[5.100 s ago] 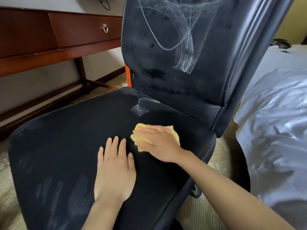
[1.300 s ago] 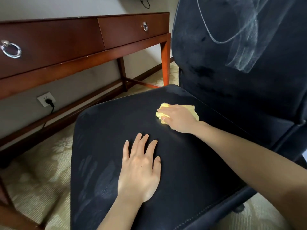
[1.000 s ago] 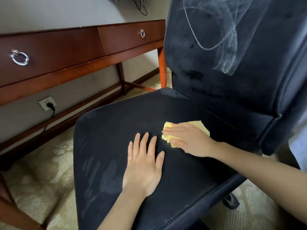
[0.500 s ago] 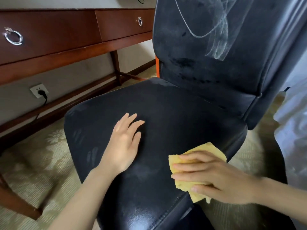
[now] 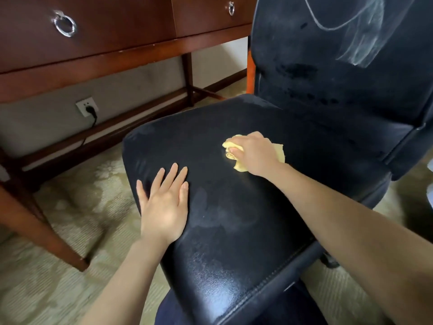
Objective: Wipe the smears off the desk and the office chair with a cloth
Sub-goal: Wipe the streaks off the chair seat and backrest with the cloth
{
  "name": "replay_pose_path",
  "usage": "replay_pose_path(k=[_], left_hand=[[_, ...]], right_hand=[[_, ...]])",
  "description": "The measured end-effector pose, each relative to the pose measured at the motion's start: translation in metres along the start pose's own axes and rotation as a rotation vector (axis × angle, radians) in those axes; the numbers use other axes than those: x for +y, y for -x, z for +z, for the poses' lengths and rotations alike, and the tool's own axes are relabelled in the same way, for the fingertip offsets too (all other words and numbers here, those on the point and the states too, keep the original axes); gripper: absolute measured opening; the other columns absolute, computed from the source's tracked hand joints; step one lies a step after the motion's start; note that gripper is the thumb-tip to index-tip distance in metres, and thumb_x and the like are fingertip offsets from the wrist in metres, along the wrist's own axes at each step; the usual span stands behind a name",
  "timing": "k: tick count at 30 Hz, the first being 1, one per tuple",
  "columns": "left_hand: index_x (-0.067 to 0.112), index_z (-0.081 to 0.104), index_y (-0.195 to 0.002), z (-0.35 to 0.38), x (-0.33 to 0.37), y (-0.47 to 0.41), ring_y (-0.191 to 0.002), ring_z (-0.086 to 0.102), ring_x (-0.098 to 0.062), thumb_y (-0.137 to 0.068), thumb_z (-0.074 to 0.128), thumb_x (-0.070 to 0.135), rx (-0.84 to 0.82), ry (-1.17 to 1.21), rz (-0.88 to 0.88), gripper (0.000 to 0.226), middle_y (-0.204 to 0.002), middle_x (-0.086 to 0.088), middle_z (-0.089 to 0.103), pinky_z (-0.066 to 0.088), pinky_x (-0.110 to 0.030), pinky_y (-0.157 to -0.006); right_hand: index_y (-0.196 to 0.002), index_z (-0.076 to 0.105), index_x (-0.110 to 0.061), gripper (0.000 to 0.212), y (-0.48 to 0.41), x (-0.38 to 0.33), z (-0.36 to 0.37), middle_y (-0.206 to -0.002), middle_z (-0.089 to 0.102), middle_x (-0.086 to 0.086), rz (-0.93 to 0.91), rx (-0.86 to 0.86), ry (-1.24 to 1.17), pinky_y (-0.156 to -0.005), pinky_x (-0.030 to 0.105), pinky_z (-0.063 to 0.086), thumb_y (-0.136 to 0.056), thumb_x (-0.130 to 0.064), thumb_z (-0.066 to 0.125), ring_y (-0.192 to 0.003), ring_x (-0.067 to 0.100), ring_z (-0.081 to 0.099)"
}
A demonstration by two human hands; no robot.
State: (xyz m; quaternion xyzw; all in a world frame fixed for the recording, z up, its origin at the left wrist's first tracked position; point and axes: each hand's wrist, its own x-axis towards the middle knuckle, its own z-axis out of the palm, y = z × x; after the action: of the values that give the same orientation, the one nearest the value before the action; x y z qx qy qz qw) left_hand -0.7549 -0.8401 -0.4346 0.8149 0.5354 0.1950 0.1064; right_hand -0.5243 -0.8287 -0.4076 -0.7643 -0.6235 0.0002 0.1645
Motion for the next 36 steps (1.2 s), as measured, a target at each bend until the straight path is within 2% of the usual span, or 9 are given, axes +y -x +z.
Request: replay_pose_path(k=[3,6,11,17,23,26,30,34,36], left_hand=[[0.035,0.029,-0.148,0.0,0.0,0.0,-0.146,0.01,-0.011,-0.101,0.02,0.036,0.001,0.001,0.002,0.047,-0.156,0.015,0.021,-0.009,-0.045,-0.115],[0.033,0.036,-0.145,-0.002,0.002,0.002,-0.145,0.016,-0.013,-0.102,0.028,0.031,0.029,0.038,-0.009,0.044,-0.155,0.012,0.027,-0.006,-0.041,-0.116],[0.028,0.038,-0.145,-0.002,0.008,0.008,-0.143,0.024,-0.019,-0.102,0.031,0.028,0.042,0.014,0.011,0.044,-0.153,0.006,0.032,0.001,-0.039,-0.116],[0.023,0.039,-0.145,-0.005,0.024,0.03,-0.139,0.032,-0.025,-0.1,0.037,0.03,0.006,-0.102,0.057,0.045,-0.152,0.0,0.035,0.005,-0.039,-0.116],[0.012,0.052,-0.136,-0.012,0.044,0.058,-0.122,0.052,-0.034,-0.095,0.035,0.029,-0.017,-0.152,0.133,0.047,-0.139,-0.01,0.051,0.022,-0.046,-0.113],[0.007,0.059,-0.129,-0.01,0.054,0.074,-0.109,0.059,-0.038,-0.092,0.039,0.025,0.022,-0.146,0.183,0.046,-0.131,-0.014,0.058,0.035,-0.052,-0.106],[0.007,0.056,-0.132,0.0,0.072,0.093,-0.108,0.058,-0.038,-0.091,0.03,0.031,-0.011,-0.163,0.229,0.054,-0.134,-0.014,0.056,0.039,-0.055,-0.102],[0.007,0.056,-0.132,0.013,0.092,0.104,-0.103,0.057,-0.038,-0.09,0.033,0.034,-0.044,-0.207,0.285,0.055,-0.134,-0.018,0.055,0.039,-0.055,-0.102],[0.006,0.055,-0.133,0.018,0.104,0.108,-0.102,0.056,-0.038,-0.09,0.033,0.036,-0.078,-0.229,0.31,0.056,-0.135,-0.021,0.053,0.04,-0.053,-0.102]], right_hand=[[-0.126,0.056,-0.033,0.031,-0.009,-0.023,0.013,-0.118,0.06,0.004,0.002,0.042,0.063,-0.087,0.037,0.037,-0.099,-0.036,0.042,-0.107,0.027,0.048],[-0.131,0.054,-0.031,0.035,0.014,-0.034,0.012,-0.118,0.063,0.003,-0.174,0.015,0.009,-0.089,0.038,0.04,-0.097,-0.033,0.047,-0.11,0.025,0.048],[-0.132,0.054,-0.029,0.038,0.075,-0.026,-0.009,-0.132,0.057,-0.012,-0.389,-0.08,-0.174,-0.102,0.029,0.03,-0.095,-0.027,0.054,-0.119,0.013,0.042],[-0.131,0.053,-0.034,0.038,0.119,0.002,-0.032,-0.133,0.048,-0.024,-0.379,-0.191,-0.226,-0.108,0.028,0.026,-0.094,-0.027,0.056,-0.123,0.002,0.037],[-0.13,0.053,-0.038,0.036,0.136,0.031,-0.047,-0.127,0.048,-0.032,-0.274,-0.18,-0.194,-0.1,0.007,0.02,-0.094,-0.03,0.053,-0.122,0.0,0.038],[-0.128,0.055,-0.039,0.035,0.144,0.051,-0.054,-0.127,0.053,-0.028,-0.198,-0.117,-0.131,-0.105,0.022,0.027,-0.094,-0.033,0.05,-0.121,0.004,0.042],[-0.131,0.053,-0.038,0.038,0.142,0.085,-0.058,-0.133,0.055,-0.013,-0.005,-0.009,-0.006,-0.105,0.04,0.033,-0.093,-0.039,0.045,-0.124,0.016,0.045],[-0.139,0.039,-0.043,0.042,0.122,0.119,-0.058,-0.148,0.036,-0.018,0.181,-0.106,0.062,-0.113,0.053,0.015,-0.097,-0.048,0.034,-0.141,0.028,0.025],[-0.141,0.035,-0.043,0.042,0.111,0.127,-0.059,-0.151,0.03,-0.018,0.234,-0.129,0.047,-0.114,0.052,0.015,-0.099,-0.047,0.031,-0.142,0.03,0.023]])
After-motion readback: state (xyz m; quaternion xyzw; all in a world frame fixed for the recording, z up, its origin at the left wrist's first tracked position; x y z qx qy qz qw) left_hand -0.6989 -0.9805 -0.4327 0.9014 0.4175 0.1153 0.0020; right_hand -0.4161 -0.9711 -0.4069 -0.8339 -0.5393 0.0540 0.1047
